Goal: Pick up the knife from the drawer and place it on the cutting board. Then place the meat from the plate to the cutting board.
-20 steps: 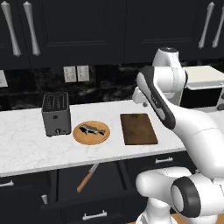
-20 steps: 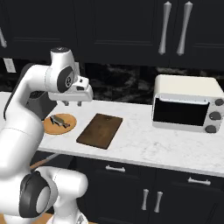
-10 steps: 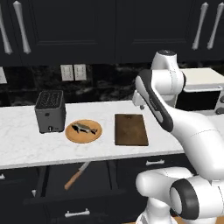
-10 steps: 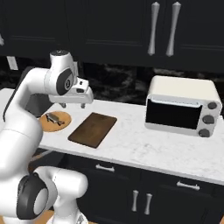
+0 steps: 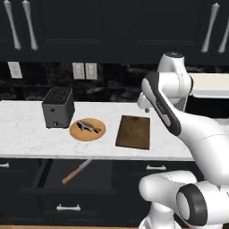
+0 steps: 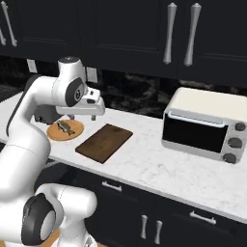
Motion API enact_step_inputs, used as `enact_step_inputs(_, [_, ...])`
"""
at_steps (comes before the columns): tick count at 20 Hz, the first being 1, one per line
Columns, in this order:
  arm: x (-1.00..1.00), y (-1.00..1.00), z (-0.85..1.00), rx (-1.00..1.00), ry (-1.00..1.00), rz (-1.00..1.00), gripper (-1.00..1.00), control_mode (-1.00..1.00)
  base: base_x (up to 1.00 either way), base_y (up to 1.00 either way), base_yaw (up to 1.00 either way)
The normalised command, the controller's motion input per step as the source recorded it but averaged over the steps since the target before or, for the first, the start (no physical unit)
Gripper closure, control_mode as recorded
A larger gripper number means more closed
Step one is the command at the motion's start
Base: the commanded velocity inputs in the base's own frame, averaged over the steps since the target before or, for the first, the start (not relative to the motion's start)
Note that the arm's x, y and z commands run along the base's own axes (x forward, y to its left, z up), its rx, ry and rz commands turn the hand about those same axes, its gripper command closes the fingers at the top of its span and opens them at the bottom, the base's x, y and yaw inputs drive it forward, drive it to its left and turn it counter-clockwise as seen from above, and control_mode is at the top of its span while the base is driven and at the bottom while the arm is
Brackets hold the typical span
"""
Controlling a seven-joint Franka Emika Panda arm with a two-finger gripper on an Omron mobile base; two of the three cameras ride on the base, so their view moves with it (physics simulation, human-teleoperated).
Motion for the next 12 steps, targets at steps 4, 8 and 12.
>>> enact_step_inputs(4, [0.00,0.00,0.00,0.00,0.00,0.00,-1.00,1.00,0.60,-0.04,0.34])
enact_step_inputs(8, [0.00,0.00,0.00,0.00,0.00,0.00,-1.00,1.00,0.62,0.00,0.32])
enact_step_inputs(12, [0.00,0.00,0.00,0.00,0.00,0.00,-1.00,1.00,0.18,0.00,0.15])
